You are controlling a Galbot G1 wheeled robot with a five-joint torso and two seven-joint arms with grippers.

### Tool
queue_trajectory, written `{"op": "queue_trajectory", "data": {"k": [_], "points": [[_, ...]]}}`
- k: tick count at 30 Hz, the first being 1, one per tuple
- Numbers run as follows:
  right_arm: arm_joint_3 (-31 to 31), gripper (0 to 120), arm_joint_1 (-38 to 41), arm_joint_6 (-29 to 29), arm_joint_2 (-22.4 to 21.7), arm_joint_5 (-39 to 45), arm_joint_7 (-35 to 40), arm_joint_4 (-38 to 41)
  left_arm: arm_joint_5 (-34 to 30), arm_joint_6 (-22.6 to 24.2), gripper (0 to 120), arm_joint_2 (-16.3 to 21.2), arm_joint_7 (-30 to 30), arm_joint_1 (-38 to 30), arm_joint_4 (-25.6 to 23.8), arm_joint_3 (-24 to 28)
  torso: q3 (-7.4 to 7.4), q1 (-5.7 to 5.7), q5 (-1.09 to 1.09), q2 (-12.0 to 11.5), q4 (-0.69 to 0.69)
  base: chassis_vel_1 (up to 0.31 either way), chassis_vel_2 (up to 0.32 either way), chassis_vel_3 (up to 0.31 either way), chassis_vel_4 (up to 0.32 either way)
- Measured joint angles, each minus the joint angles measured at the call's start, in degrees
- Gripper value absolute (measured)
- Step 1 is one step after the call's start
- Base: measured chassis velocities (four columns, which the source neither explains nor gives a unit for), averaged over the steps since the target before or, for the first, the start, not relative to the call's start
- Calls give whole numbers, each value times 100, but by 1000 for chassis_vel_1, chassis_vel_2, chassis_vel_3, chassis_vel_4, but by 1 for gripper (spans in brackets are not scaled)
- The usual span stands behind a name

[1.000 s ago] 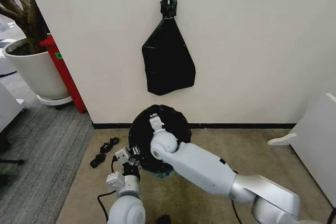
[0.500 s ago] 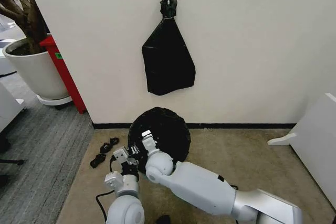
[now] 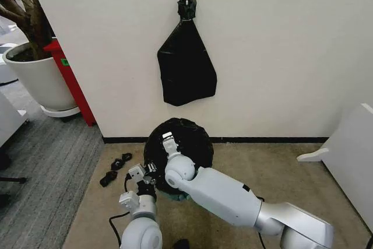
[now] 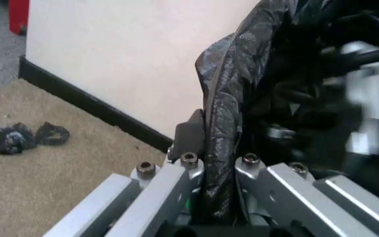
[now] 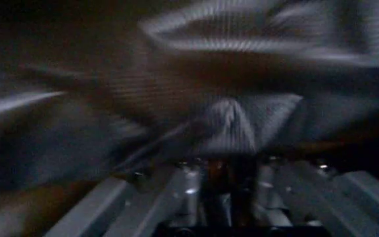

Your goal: Place the garbage bag over the trash bin.

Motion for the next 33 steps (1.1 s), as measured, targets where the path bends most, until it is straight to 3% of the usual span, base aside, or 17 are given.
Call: {"op": "queue_trajectory", "data": {"k": [4, 7, 12, 14, 20, 23, 26, 28, 29, 31, 32, 33], "points": [[-14, 23, -24, -53, -8, 120, 171, 294, -70, 9, 1, 51, -28, -83, 41, -55, 0, 0, 0, 0, 1, 0, 0, 0, 0], [-14, 38, -119, -166, -27, 325, 459, 917, -155, 10, 1, 105, -45, -219, 198, -101, 0, 0, 0, 0, 1, 0, 0, 0, 0], [-8, 53, -214, -277, -96, 482, 695, 1506, -182, 7, 1, 111, -49, -316, 346, -102, 0, 0, 1, 0, 1, 0, 0, 0, 0], [1, 66, -280, -343, -251, 509, 760, 1984, -184, 6, 1, 111, -50, -350, 409, -100, 0, 0, 1, 0, 1, 0, 0, 0, 0], [119, 83, -414, -413, -776, -148, 572, 2887, -88, -2, 1, 208, 12, -356, 498, -84, -1, 0, 2, 0, 0, 0, 0, 0, 0], [457, 96, -355, -413, -1291, -903, -31, 3393, 193, -116, 1, 350, 192, -333, 624, -89, 0, 0, 1, 0, -1, 0, 0, 0, 0], [602, 98, -292, -413, -1424, -974, -237, 3496, 262, -156, 1, 384, 245, -326, 653, -93, 0, 0, 0, 0, 0, 0, 0, 0, 0], [976, 100, -155, -368, -1745, -1086, -890, 3624, 334, -211, 1, 451, 344, -307, 666, -98, 0, 0, 1, 0, 2, 0, 0, 0, 0], [1429, 100, 32, -79, -2313, -1168, -2004, 3586, 352, -243, 1, 522, 446, -269, 625, -95, 0, 0, 3, 0, 1, 0, 0, 0, 0], [1639, 100, 232, 338, -2834, -1137, -2958, 3371, 353, -265, 1, 564, 528, -242, 572, -87, -1, 0, 3, 0, -2, 0, 0, 0, 0], [1639, 100, 232, 338, -2834, -1137, -2958, 3371, 353, -265, 1, 564, 528, -242, 572, -87, -1, 0, 3, 0, -2, 0, 0, 0, 0], [1686, 100, 342, 532, -3049, -1104, -3426, 3224, 353, -293, 1, 584, 580, -232, 561, -84, 0, 0, 2, 0, -2, 0, 0, 0, 0]]}}
